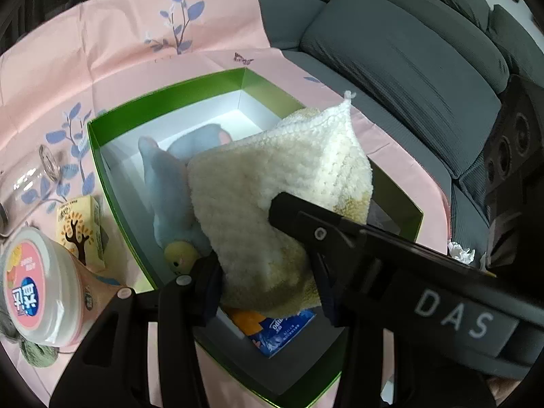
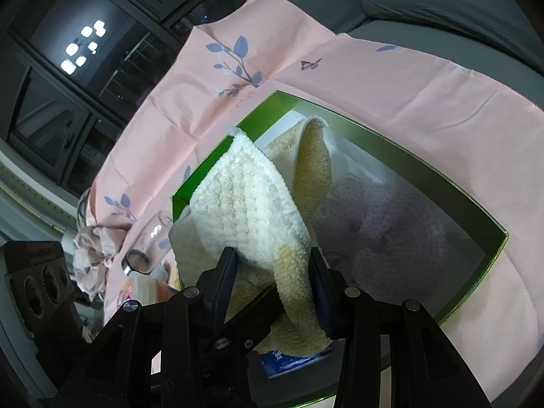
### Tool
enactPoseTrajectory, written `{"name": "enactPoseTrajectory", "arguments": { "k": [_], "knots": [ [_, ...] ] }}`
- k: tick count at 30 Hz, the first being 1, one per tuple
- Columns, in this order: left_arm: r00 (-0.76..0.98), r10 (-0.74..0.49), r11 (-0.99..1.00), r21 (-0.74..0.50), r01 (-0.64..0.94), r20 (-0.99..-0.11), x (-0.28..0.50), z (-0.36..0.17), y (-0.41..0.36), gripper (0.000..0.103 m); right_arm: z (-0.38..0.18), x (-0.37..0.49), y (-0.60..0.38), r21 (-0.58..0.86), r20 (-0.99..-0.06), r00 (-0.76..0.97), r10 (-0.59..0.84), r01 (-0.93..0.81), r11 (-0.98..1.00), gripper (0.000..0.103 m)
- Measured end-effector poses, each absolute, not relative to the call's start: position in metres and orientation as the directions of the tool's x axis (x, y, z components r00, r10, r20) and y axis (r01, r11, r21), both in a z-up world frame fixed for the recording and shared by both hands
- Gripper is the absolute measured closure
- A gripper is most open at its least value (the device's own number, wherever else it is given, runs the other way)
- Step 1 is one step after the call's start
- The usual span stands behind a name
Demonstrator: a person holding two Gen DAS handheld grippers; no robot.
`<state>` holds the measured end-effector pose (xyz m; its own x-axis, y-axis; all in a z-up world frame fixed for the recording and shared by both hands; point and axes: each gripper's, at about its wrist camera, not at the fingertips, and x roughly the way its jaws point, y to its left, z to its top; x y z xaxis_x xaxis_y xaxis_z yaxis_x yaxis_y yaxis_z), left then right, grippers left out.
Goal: Organize soft objects
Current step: 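Open the right gripper to release the towel into the box, then move the right gripper back to the pile toward the tissue pack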
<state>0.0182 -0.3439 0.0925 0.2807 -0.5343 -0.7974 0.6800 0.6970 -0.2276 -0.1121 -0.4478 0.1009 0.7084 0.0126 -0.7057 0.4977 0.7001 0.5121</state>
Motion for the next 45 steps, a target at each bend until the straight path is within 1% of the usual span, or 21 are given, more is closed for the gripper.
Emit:
{"name": "enactPoseTrajectory", "arguments": {
  "k": [4,7,11,12,15,16,17,18,19,22,23,24,30,33,37,41,42,43,45],
  "knots": [
    [0.247,-0.539,0.699,-0.264,0.664,-0.805,0.022,0.087,-0.343,0.055,0.100,-0.112,-0.447,0.500,-0.712,0.702,0.002,0.505,0.703,0.058],
    [0.251,-0.540,0.700,-0.263,0.664,-0.804,0.021,0.088,-0.343,0.055,0.101,-0.112,-0.447,0.501,-0.710,0.705,0.001,0.504,0.704,0.058],
    [0.260,-0.539,0.702,-0.257,0.664,-0.801,0.018,0.092,-0.341,0.051,0.103,-0.115,-0.447,0.494,-0.704,0.710,-0.018,0.508,0.705,0.058],
    [0.273,-0.547,0.697,-0.250,0.672,-0.791,0.015,0.096,-0.339,0.050,0.105,-0.117,-0.447,0.487,-0.701,0.713,-0.033,0.512,0.707,0.055],
    [0.328,-0.564,0.694,-0.220,0.686,-0.758,0.004,0.110,-0.330,0.043,0.113,-0.126,-0.447,0.476,-0.678,0.732,-0.076,0.515,0.713,0.038],
    [0.347,-0.571,0.693,-0.211,0.689,-0.744,0.000,0.116,-0.326,0.043,0.116,-0.130,-0.447,0.476,-0.669,0.739,-0.082,0.511,0.716,0.035],
    [0.358,-0.575,0.694,-0.206,0.690,-0.736,-0.003,0.121,-0.322,0.038,0.118,-0.132,-0.446,0.478,-0.661,0.745,-0.084,0.505,0.719,0.033],
    [0.377,-0.577,0.698,-0.198,0.688,-0.724,-0.007,0.127,-0.316,0.034,0.120,-0.134,-0.446,0.478,-0.655,0.751,-0.087,0.500,0.722,0.029],
    [0.393,-0.576,0.702,-0.188,0.687,-0.717,-0.010,0.131,-0.312,0.031,0.124,-0.137,-0.444,0.482,-0.642,0.762,-0.089,0.491,0.726,0.024],
    [0.431,-0.589,0.710,-0.184,0.679,-0.684,-0.018,0.146,-0.292,0.024,0.131,-0.138,-0.438,0.473,-0.620,0.778,-0.096,0.469,0.746,0.018],
    [0.440,-0.590,0.714,-0.184,0.675,-0.677,-0.021,0.149,-0.285,0.020,0.134,-0.139,-0.434,0.467,-0.611,0.786,-0.097,0.456,0.757,0.017],
    [0.453,-0.595,0.718,-0.185,0.671,-0.664,-0.022,0.152,-0.277,0.018,0.137,-0.139,-0.431,0.459,-0.606,0.789,-0.099,0.449,0.766,0.017],
    [0.521,-0.585,0.760,-0.196,0.620,-0.622,-0.030,0.166,-0.221,0.016,0.147,-0.132,-0.406,0.368,-0.608,0.781,-0.143,0.436,0.821,0.016],
    [0.564,-0.549,0.802,-0.199,0.563,-0.617,-0.030,0.167,-0.187,0.014,0.149,-0.128,-0.393,0.329,-0.611,0.777,-0.153,0.425,0.843,0.016],
    [0.594,-0.513,0.841,-0.224,0.492,-0.620,-0.029,0.163,-0.145,0.013,0.152,-0.122,-0.374,0.267,-0.619,0.765,-0.177,0.417,0.869,0.016],
    [0.634,-0.458,0.881,-0.221,0.419,-0.623,-0.030,0.157,-0.109,0.012,0.155,-0.118,-0.357,0.214,-0.619,0.762,-0.190,0.396,0.893,0.016],
    [0.644,-0.439,0.892,-0.221,0.394,-0.627,-0.029,0.154,-0.098,0.006,0.156,-0.117,-0.353,0.205,-0.619,0.762,-0.191,0.392,0.897,0.016],
    [0.651,-0.425,0.901,-0.223,0.373,-0.629,-0.029,0.151,-0.089,0.003,0.156,-0.116,-0.350,0.195,-0.619,0.761,-0.193,0.388,0.901,0.016],
    [0.664,-0.404,0.913,-0.228,0.339,-0.630,-0.027,0.145,-0.072,0.002,0.157,-0.113,-0.342,0.174,-0.620,0.759,-0.198,0.380,0.908,0.016]
  ]
}}
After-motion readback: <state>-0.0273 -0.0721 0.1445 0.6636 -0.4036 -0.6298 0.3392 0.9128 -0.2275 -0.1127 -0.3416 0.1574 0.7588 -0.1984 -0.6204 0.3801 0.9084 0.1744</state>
